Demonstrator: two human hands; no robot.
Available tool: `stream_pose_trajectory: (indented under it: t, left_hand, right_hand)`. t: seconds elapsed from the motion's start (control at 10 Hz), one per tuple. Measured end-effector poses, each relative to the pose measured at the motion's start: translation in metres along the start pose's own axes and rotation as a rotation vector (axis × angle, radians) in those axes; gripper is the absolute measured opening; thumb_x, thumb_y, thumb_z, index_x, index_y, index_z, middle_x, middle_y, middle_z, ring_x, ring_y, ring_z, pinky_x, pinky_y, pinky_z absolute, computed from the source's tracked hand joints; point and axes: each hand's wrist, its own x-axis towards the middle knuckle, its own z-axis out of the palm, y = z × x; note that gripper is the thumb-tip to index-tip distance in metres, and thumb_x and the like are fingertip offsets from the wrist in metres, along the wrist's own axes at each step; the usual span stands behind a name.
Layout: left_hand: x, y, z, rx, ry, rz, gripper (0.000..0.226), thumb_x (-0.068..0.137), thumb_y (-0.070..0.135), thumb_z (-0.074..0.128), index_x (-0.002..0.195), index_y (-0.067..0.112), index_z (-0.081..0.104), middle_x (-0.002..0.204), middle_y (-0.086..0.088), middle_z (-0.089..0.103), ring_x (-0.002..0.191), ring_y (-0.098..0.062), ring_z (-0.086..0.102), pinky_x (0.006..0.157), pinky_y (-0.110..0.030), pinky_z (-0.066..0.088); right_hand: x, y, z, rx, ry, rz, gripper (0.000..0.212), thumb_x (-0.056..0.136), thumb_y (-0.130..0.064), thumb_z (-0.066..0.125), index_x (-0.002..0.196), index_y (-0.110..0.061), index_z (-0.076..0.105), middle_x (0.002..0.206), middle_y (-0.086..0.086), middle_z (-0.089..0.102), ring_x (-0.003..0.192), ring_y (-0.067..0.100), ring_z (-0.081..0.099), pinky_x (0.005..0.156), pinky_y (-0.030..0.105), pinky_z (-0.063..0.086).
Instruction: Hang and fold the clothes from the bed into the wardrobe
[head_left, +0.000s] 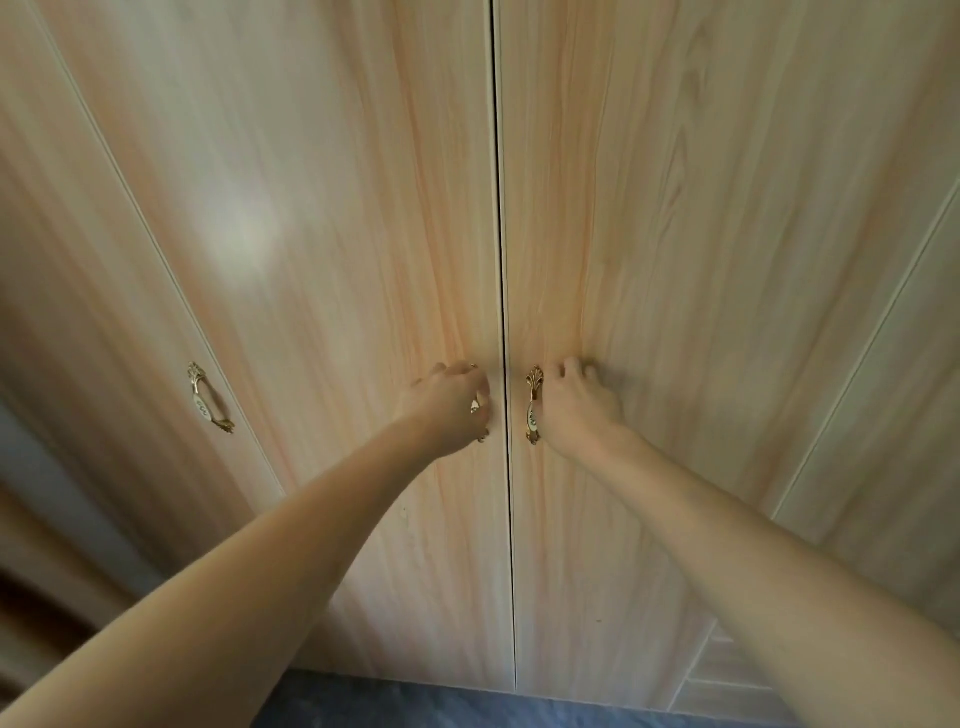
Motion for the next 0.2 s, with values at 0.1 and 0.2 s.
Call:
stream_pose_trajectory:
  t: [0.1, 0.2]
  left_hand:
    - [-0.034, 0.006, 0.007, 0.122, -0.024, 0.013, 0.042, 0.095, 0.043, 0.047, 0.132, 0.024, 0.049, 0.146, 0.004, 0.039, 0.135, -0.022, 0.034, 0.103, -0.04, 0.034]
    - [-0.062, 0.01, 0.005, 0.153, -0.048, 0.024, 0.055, 0.097, 0.05, 0.042, 0.144, 0.023, 0.037, 0.161, 0.003, 0.012, 0.149, -0.021, 0.006, 0.118, -0.045, 0.013]
  right_hand:
    - [-0.025, 0.002, -0.011, -0.014, 0.01, -0.028, 0.033, 0.097, -0.029, 0.044, 0.126, -0.014, 0.046, 0.126, 0.005, 0.051, 0.116, 0.028, 0.05, 0.074, 0.036, 0.038]
    - [-0.048, 0.001, -0.025, 0.007, -0.02, -0.046, 0.034, 0.098, -0.03, 0.04, 0.127, -0.015, 0.048, 0.129, 0.005, 0.052, 0.119, 0.028, 0.048, 0.08, 0.038, 0.04]
